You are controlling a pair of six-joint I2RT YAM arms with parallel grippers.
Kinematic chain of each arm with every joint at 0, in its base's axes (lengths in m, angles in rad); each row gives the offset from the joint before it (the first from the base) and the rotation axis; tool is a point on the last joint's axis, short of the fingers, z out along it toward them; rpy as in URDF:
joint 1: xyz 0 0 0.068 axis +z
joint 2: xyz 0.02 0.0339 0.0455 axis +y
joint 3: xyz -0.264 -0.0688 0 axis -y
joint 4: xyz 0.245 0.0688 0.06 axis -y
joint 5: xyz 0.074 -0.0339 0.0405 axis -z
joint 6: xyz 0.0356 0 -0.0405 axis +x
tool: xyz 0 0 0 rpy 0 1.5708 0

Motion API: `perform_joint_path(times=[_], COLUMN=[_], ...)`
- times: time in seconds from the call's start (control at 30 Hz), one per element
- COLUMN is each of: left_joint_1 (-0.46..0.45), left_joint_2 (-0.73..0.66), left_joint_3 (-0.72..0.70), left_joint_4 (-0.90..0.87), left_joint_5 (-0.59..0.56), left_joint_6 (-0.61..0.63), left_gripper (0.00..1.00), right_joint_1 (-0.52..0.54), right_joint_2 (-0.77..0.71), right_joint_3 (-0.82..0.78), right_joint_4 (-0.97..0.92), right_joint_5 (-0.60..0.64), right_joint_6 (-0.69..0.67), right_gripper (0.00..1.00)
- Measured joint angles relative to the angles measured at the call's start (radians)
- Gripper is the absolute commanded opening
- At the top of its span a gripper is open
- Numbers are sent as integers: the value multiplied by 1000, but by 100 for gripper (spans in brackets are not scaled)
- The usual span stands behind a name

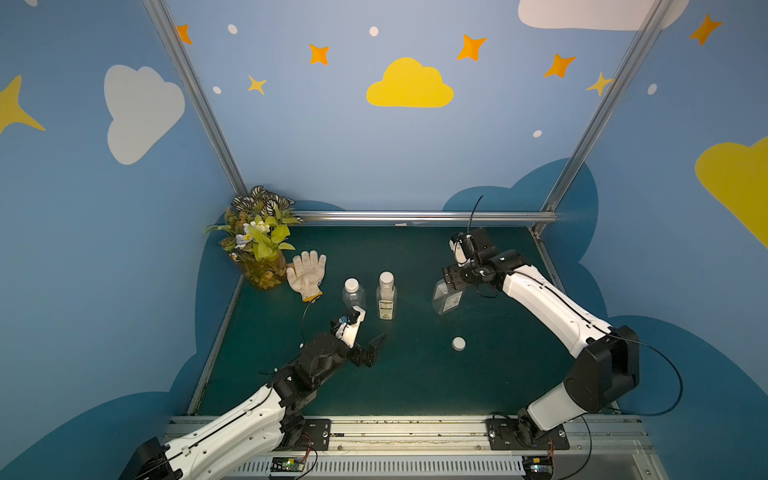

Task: Screw on the bottle caps
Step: Pick up the plastic bottle at the center of the board.

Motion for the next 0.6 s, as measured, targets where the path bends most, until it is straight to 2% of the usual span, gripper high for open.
perform_joint_path(times=[0.03, 0.37, 0.6], left_joint_1=[0, 1, 2], left_joint_2=[0, 0, 2], left_joint_3=[0, 0, 0], left_joint_4=[0, 0, 5], left_joint_5=[0, 0, 2], left_joint_6=[0, 0, 0], left_gripper=[100, 100, 100], right_joint_1=[0, -1, -1], right_joint_2=[13, 85, 88], right_joint_3=[7, 32, 34], right_joint_4=[-5, -23, -21], right_joint_5=[-6, -48, -51], right_joint_6=[0, 1, -2], right_gripper=[75, 57, 38])
